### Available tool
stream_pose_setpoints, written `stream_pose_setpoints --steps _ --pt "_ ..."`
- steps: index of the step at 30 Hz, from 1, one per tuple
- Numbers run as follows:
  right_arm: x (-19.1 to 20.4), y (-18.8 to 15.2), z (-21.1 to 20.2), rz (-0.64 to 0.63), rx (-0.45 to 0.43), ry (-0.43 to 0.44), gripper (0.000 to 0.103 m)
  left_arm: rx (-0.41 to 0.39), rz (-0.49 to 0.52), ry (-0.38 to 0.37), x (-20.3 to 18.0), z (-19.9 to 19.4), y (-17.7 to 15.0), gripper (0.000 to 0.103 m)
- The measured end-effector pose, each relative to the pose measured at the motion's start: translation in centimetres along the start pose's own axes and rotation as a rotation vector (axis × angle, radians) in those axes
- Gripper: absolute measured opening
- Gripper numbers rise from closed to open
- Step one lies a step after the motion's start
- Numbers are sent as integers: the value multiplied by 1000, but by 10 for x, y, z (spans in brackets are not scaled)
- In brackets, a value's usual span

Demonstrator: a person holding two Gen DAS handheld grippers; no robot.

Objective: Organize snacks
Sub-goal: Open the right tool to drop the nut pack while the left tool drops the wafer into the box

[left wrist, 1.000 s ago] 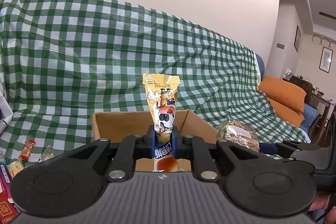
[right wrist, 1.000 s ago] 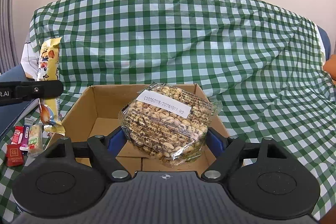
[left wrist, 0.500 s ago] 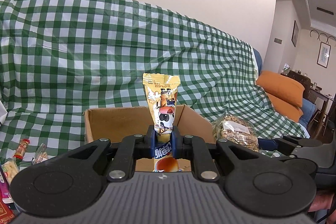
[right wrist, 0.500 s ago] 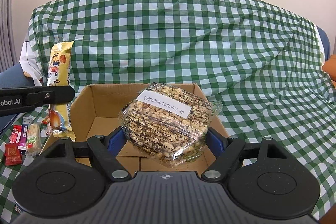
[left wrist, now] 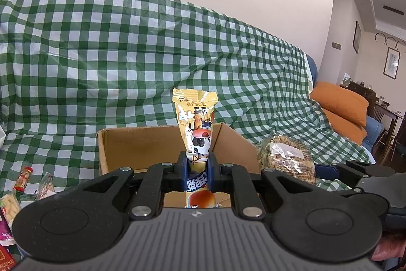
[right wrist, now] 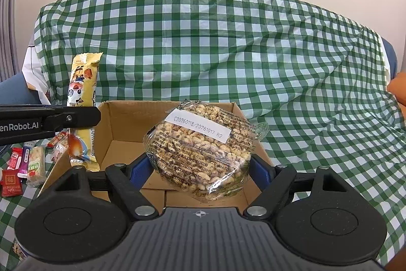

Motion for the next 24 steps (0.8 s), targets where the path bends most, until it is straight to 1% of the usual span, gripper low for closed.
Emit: stream_pose_setpoints --steps 7,8,9,10,11,12,19,21,23,24 --pt "0 0 0 -6 7 1 82 12 -10 6 2 2 1 16" --pt "0 0 1 -6 10 2 82 18 -14 7 2 3 1 19" --pt "0 0 2 -7 15 2 82 28 -17 7 3 4 1 25" --pt "0 0 3 -10 26 4 83 36 -20 8 3 5 0 43" --pt "0 -1 5 -13 37 4 84 35 -21 24 4 5 0 55" --pt "0 -2 7 -17 47 -2 84 32 -21 39 5 4 0 57" --pt "2 -1 11 -14 49 -11 88 42 -59 70 18 -1 1 56" --pt "3 -1 13 -15 51 -11 88 47 -61 91 22 -6 0 53" --pt "6 -2 14 -18 52 -9 88 67 -62 130 30 -11 -2 30" --pt "8 -3 14 -20 52 -7 88 81 -68 152 34 -13 -3 26"
Point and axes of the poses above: each gripper's, at about its wrist camera, not at the fingertips, and z roughly the way its jaws point, x to its left, y to its top, the point moved 2 cm from there along z, roughly the way its jaws point, and after that the axes turned 11 degrees about z, right-handed, at the moved point
